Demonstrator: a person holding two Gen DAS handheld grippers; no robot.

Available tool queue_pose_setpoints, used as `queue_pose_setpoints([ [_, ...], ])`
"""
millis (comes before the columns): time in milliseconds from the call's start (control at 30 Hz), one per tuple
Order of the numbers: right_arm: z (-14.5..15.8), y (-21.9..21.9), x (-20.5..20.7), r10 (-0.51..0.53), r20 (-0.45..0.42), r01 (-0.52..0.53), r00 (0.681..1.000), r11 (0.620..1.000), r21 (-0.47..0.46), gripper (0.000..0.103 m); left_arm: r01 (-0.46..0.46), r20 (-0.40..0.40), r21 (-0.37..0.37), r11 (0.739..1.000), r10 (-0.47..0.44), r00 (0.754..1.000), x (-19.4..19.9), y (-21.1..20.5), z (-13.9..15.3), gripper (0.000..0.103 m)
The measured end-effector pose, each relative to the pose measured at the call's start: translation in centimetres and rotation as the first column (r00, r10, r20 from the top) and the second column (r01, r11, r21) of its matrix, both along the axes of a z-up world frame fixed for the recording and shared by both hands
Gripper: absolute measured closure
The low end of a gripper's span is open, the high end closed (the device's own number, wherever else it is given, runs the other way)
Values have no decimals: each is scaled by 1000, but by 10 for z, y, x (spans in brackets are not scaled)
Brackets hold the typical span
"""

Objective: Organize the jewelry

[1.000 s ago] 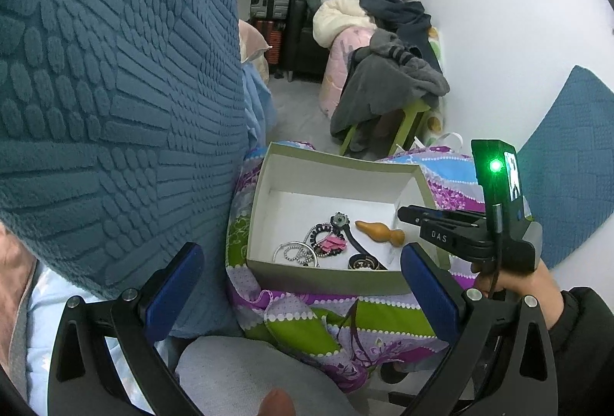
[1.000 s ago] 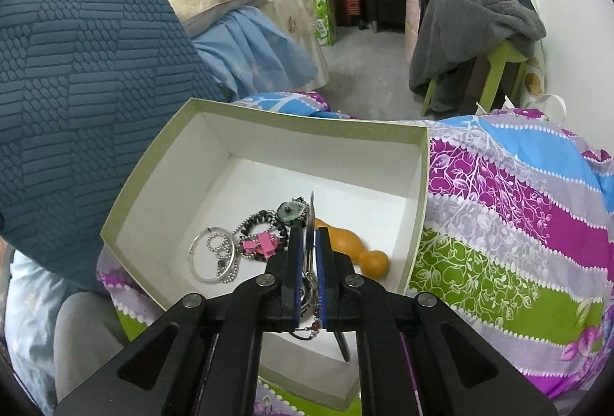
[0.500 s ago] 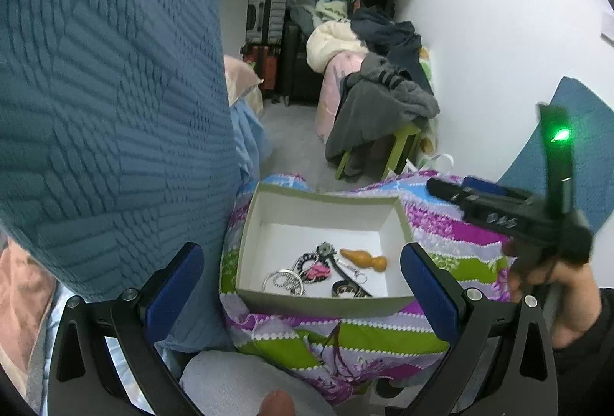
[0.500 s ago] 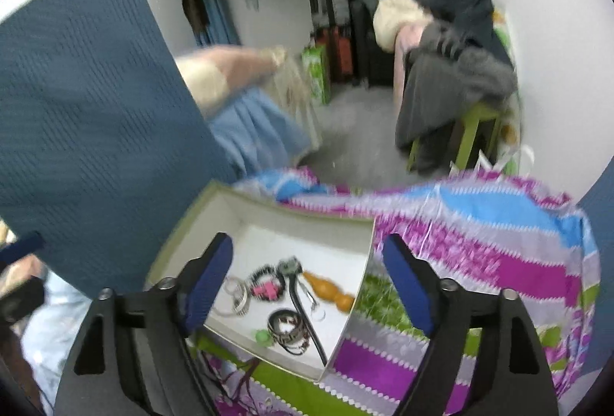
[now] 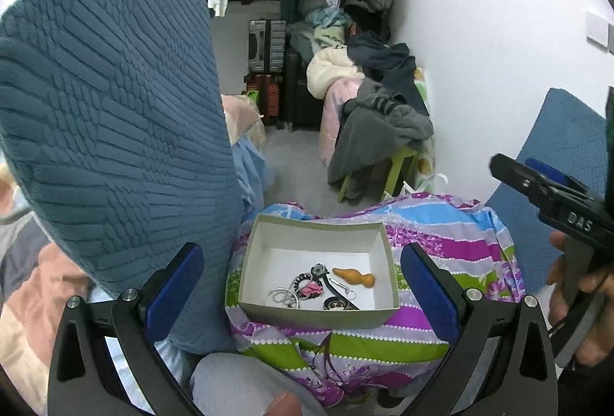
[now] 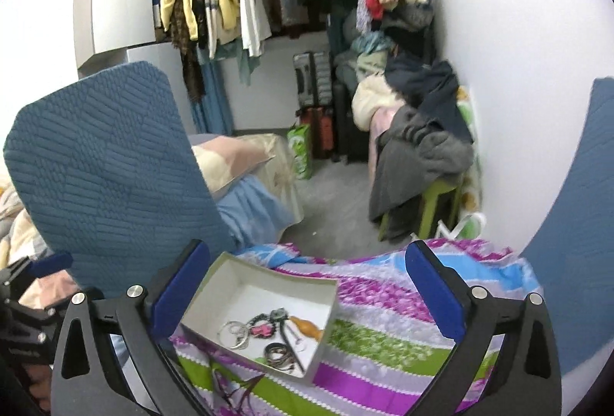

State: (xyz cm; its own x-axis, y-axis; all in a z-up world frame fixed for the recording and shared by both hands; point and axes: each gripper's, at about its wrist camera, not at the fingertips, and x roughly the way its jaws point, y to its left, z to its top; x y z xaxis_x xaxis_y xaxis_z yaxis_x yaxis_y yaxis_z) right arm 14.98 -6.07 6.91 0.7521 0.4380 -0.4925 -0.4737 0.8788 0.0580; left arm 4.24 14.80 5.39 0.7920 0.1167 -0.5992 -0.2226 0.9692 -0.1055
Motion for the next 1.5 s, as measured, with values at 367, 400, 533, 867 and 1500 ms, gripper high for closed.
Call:
queue_pose_setpoints([
  [367,-15,-18,-42,-18,-10,18,1000,1000,11,0,17,16,22,1000,-17,1000,-20,-20,3,1],
  [400,-19,-18,-45,-19,-12,19,1000,1000,-4,0,23,17,21,1000,-23,1000,-21,-21,0,1],
  [533,-44,-24,-53,-31,-51,30,998,999,-18,0,21,1,16,1000,-21,1000,-18,-22,-17,1],
  [867,-78,-25,-67,-40,-124,37,992,999,-26,0,37,-62,-13,999,-37,997,-11,-23,-51,1],
  [1500,-77,-26,-70,-105,-99,103,990,994,-17,0,36,-79,-9,999,-36,996,-15,-22,-58,1],
])
